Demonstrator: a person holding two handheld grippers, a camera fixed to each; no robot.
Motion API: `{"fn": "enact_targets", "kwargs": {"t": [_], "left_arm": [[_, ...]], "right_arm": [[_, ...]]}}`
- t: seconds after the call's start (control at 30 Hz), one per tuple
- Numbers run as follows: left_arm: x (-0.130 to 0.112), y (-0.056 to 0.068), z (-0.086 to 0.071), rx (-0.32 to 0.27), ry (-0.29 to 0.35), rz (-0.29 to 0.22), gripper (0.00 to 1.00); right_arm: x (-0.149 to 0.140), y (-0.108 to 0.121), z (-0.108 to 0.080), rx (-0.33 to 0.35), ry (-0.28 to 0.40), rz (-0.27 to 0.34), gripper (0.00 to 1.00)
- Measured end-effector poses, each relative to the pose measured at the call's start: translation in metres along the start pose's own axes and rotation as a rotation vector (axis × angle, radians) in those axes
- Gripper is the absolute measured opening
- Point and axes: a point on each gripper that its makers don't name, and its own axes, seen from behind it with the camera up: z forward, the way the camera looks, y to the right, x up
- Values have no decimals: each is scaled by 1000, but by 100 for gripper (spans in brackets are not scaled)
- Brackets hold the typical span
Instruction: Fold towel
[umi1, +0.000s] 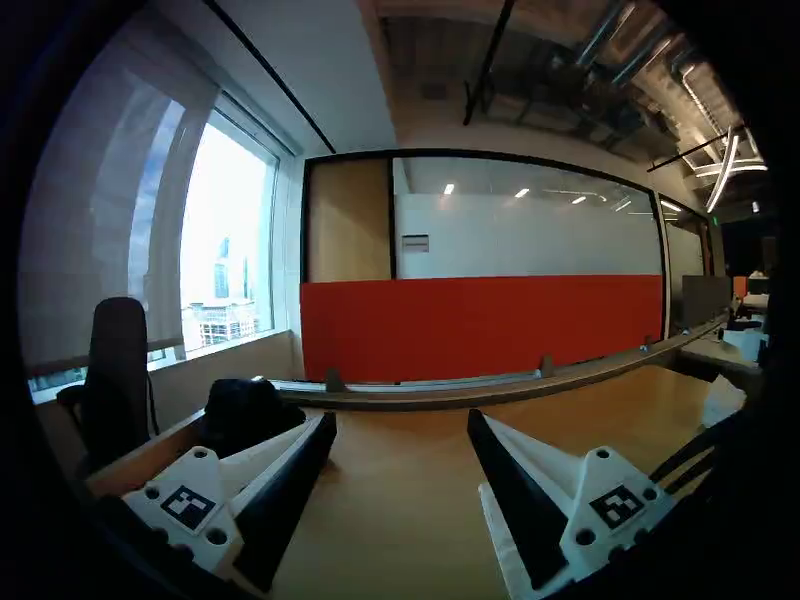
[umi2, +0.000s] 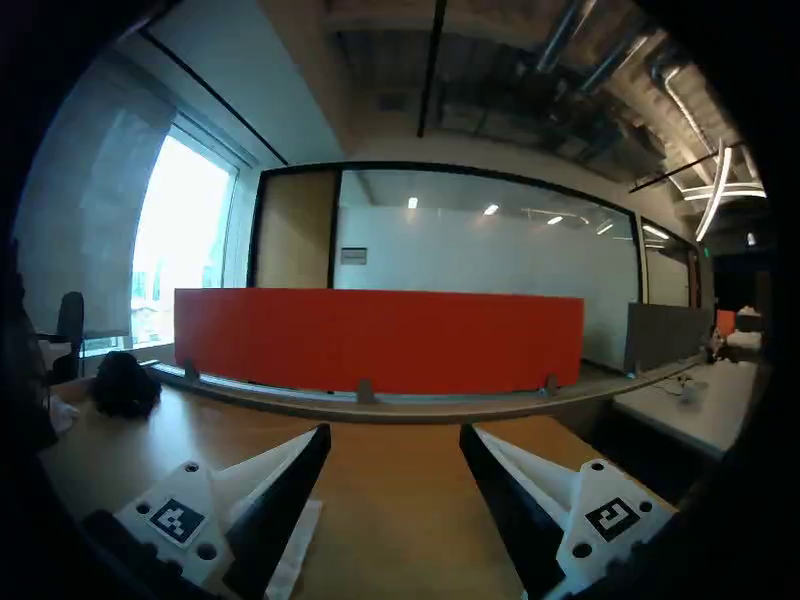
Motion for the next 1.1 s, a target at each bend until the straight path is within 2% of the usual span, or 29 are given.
{"fn": "enact_targets", "kwargs": {"t": [0.23, 0.5, 0.83, 1.1], "left_arm": [[26, 7, -1, -11, -8, 25, 97], [47, 8, -4, -14, -24, 23, 97], [50, 13, -6, -57, -78, 43, 97], [40, 28, -8, -146, -139, 78, 97]], "right_arm": [[25, 2, -3, -3, -4, -3, 100], [46, 5, -5, -11, -10, -2, 100], [50, 1, -6, 7, -60, -37, 100], [40, -15, -10, 92, -122, -96, 100]]}}
